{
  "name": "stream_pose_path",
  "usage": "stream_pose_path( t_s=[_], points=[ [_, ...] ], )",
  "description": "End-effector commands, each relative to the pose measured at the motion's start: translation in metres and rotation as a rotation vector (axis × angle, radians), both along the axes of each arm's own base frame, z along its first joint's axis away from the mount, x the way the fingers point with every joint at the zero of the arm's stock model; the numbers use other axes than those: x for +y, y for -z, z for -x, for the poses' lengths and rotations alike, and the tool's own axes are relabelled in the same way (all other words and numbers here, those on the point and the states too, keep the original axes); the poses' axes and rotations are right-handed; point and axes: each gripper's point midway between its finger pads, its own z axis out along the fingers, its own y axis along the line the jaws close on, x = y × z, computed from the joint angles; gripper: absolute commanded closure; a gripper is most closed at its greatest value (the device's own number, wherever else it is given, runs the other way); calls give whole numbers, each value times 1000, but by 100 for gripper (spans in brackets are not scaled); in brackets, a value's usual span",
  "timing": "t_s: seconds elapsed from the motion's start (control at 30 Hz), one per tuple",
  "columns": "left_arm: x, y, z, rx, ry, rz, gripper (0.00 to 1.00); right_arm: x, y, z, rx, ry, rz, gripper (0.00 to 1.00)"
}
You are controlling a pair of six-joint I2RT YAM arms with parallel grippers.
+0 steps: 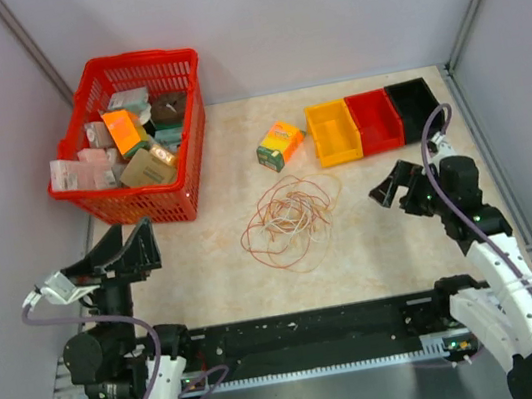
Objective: Untangle the cables
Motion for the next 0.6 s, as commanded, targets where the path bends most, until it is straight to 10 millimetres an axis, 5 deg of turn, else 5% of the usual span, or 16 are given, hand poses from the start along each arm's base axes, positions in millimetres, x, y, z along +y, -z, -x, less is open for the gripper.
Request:
stream_pose_path(
  t_s=[0.0, 0.3, 0.47, 0.57],
  points=[
    [-4, -14, 2, -21, 8, -56, 1, -16, -20, -7, -41, 48, 85, 1],
    [-49, -39, 10, -39, 224, -268, 3, 33, -46, -3, -119, -221, 57, 1],
    [-103, -35, -18, 182, 564, -350, 13, 96, -58, 8, -137, -419, 27, 1],
    [-137, -17, -31, 269, 824, -342, 7, 131, -52, 19, -132, -515, 13, 1]
  ],
)
